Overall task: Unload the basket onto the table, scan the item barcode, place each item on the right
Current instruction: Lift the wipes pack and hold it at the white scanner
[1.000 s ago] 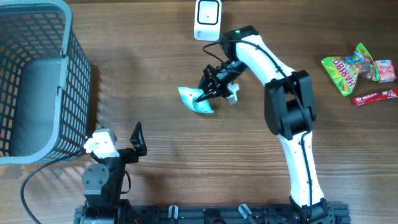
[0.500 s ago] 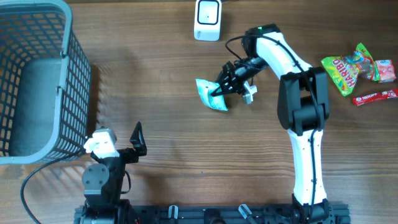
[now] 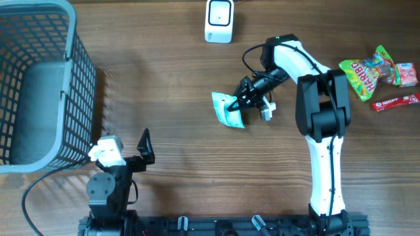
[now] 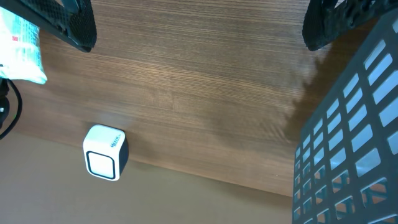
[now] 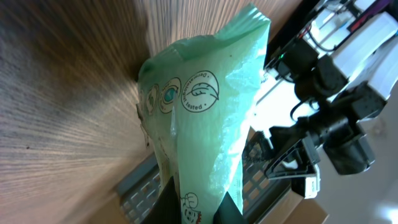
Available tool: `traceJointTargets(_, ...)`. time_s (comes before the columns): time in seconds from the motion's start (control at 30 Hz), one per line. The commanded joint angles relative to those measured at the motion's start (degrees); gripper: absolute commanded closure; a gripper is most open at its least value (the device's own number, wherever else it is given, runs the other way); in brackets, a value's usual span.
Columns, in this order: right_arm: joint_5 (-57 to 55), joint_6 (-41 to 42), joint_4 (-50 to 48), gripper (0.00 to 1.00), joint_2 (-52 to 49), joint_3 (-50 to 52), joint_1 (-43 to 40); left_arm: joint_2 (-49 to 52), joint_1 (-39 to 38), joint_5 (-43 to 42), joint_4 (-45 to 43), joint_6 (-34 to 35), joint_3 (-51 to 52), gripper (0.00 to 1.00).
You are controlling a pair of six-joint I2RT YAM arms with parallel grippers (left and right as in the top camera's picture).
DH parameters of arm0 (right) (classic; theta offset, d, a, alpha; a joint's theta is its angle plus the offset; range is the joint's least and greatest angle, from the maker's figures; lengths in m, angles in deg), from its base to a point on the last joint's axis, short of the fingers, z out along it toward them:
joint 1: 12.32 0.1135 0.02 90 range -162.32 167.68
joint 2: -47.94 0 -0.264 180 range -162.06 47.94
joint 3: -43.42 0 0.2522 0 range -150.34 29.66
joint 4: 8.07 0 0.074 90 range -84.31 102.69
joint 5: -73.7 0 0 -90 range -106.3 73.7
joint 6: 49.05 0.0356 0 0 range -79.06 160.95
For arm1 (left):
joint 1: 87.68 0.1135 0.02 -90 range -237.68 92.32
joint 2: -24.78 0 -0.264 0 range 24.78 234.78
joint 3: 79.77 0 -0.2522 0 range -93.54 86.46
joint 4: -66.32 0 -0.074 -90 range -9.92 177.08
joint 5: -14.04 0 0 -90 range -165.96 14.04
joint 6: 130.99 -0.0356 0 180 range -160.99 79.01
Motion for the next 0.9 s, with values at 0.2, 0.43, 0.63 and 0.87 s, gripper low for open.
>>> traceJointTargets(0.2,-11.8,-0.7,-1.4,0.95,-0.5,0.7,-0.6,-0.3,0.2,-0.7,-0.1,0.1,0.3,0.0)
traceJointTargets(0.43,-10.1,-5.4,-4.0,0.95,-2.2,0.7,-0.7,-0.3,0.2,-0.7,-0.1,0.1,0.3,0.0)
traceJointTargets(0.63,4.1,-36.6,1.3,0.96,-2.0,-0.9,-0.6,-0.3,0.2,-0.7,-0.1,0.1,0.3,0.0)
traceJointTargets(0.87,9.0,-41.3,1.2,0.96,8.3,-1.2,1.1,-0.3,0.2,-0.7,-0.1,0.1,0.3,0.0)
